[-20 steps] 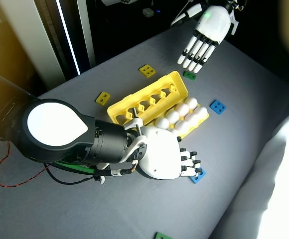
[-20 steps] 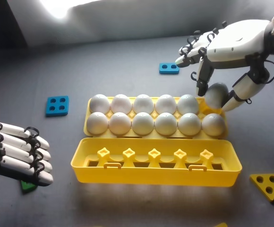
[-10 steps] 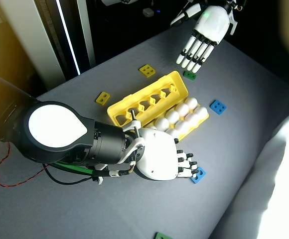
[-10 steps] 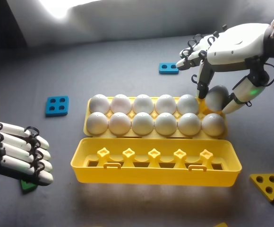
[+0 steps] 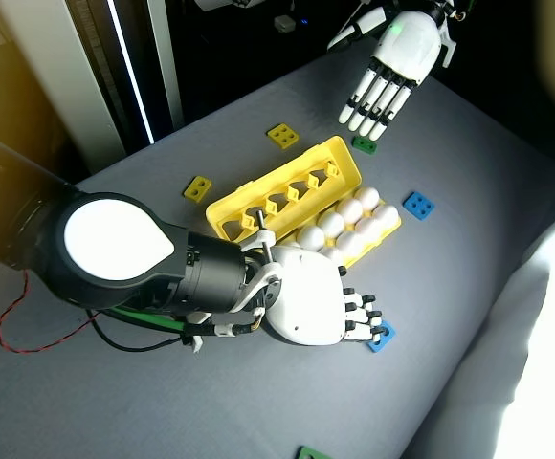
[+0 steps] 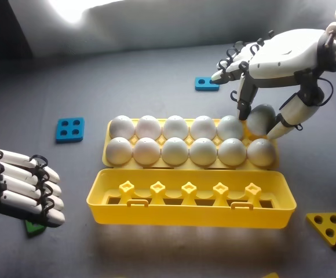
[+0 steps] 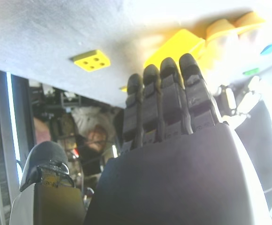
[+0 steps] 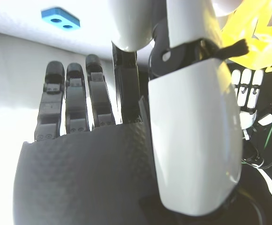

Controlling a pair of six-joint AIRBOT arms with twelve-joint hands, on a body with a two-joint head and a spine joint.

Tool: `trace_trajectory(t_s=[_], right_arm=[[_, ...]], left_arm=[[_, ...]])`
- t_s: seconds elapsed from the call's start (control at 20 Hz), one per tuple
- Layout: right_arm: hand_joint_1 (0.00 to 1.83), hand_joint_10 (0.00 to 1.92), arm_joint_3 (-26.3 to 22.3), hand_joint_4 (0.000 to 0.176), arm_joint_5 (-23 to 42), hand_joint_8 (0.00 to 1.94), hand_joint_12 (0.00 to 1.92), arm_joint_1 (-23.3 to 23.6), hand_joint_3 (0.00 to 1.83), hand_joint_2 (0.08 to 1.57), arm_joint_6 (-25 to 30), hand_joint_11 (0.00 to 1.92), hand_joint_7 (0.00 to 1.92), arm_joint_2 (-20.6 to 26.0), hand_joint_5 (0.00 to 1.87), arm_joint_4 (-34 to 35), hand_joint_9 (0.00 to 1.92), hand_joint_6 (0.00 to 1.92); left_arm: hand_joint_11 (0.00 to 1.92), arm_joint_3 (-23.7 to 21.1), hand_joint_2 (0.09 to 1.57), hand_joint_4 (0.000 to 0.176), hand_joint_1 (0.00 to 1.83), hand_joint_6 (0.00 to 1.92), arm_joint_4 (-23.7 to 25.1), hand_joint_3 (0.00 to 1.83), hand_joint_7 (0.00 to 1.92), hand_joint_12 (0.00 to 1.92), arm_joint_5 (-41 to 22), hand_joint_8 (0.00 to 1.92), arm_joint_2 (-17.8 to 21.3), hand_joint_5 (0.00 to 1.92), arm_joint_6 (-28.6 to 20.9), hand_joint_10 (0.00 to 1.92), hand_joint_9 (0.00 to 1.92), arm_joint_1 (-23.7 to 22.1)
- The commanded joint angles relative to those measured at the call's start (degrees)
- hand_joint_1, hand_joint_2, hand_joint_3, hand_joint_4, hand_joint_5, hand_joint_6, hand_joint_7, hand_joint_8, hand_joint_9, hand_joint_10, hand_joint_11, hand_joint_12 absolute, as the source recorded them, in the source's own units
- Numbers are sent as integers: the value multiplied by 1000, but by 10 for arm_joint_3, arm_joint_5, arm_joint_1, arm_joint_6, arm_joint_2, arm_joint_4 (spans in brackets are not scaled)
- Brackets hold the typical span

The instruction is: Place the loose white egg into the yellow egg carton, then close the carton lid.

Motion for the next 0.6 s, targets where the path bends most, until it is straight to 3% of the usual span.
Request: trace_trajectory(t_s=[0.0,0.1,0.55], right_arm=[[1194,4,-1,0,3,3,340,4,0,1021,-1,0,145,4,1203,18,57,595],[1194,0,-4,0,1,5,170,4,1,1024,-1,0,127,3,1195,18,5,605],[1196,0,-9,0,-1,0,45,4,0,1018,-1,0,148,4,1217,18,0,566]], left_arm=[[0,5,1060,0,0,0,-34,1,233,258,-27,0,6,245,-2,0,157,-5],[0,5,1060,0,0,1,-34,0,228,251,-27,0,6,244,-2,0,151,-5],[0,4,1060,0,0,3,-34,0,214,233,-27,2,6,236,-2,3,138,-5]])
